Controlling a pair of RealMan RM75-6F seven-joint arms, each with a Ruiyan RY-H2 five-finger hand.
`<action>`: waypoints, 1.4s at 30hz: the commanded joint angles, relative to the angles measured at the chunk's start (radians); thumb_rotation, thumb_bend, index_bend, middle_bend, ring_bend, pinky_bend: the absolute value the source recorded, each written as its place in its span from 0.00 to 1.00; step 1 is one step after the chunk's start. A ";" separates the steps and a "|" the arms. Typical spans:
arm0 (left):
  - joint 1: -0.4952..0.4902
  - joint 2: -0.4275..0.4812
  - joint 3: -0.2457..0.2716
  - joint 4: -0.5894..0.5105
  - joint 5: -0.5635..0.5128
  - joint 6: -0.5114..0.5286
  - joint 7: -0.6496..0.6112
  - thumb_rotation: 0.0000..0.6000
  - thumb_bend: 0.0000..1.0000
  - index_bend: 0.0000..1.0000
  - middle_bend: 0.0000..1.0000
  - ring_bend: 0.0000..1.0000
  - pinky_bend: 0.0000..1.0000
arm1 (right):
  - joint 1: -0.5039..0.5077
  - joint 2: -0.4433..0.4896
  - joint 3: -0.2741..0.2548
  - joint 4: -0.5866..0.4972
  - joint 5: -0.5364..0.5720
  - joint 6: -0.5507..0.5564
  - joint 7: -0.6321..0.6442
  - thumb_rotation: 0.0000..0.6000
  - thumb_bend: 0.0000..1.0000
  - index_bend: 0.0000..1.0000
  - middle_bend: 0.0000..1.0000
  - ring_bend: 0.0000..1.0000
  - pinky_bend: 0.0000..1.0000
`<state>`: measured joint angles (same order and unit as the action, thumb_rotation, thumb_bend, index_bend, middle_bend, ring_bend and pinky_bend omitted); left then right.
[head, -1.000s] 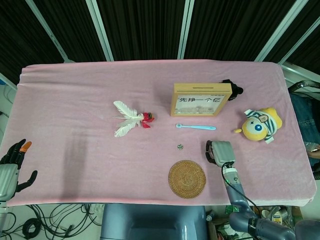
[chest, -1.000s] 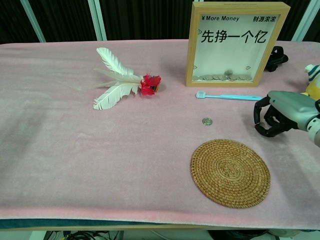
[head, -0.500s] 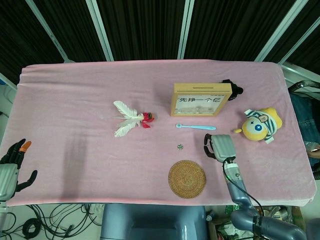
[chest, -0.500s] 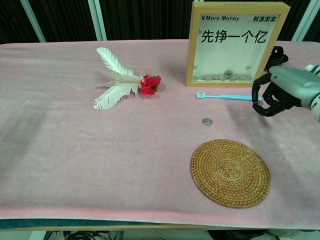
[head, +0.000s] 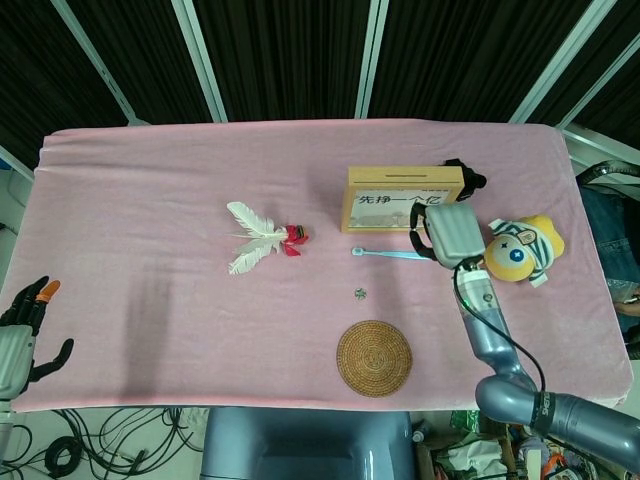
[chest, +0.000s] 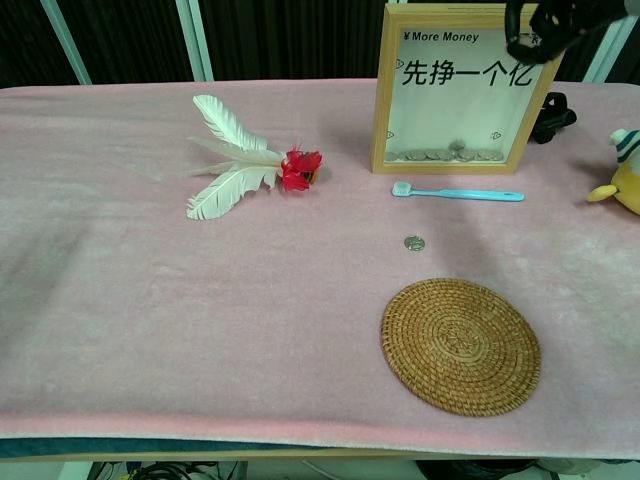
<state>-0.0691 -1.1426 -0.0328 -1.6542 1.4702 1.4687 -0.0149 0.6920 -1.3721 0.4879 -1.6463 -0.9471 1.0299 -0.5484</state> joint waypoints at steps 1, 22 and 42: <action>-0.001 0.000 0.000 -0.001 -0.002 -0.004 0.002 1.00 0.35 0.01 0.00 0.00 0.22 | 0.090 0.043 0.055 0.022 0.106 -0.081 -0.037 1.00 0.40 0.64 0.89 0.95 0.95; -0.005 -0.004 -0.009 0.011 -0.012 0.002 0.047 1.00 0.35 0.01 0.00 0.00 0.19 | 0.426 0.042 -0.011 0.355 0.462 -0.342 -0.059 1.00 0.40 0.64 0.89 0.95 0.95; -0.004 -0.005 -0.010 0.012 -0.011 0.005 0.050 1.00 0.35 0.01 0.00 0.00 0.19 | 0.446 0.046 -0.110 0.423 0.464 -0.348 0.038 1.00 0.41 0.65 0.89 0.95 0.95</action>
<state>-0.0734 -1.1473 -0.0424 -1.6422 1.4591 1.4738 0.0349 1.1375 -1.3276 0.3804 -1.2232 -0.4826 0.6821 -0.5125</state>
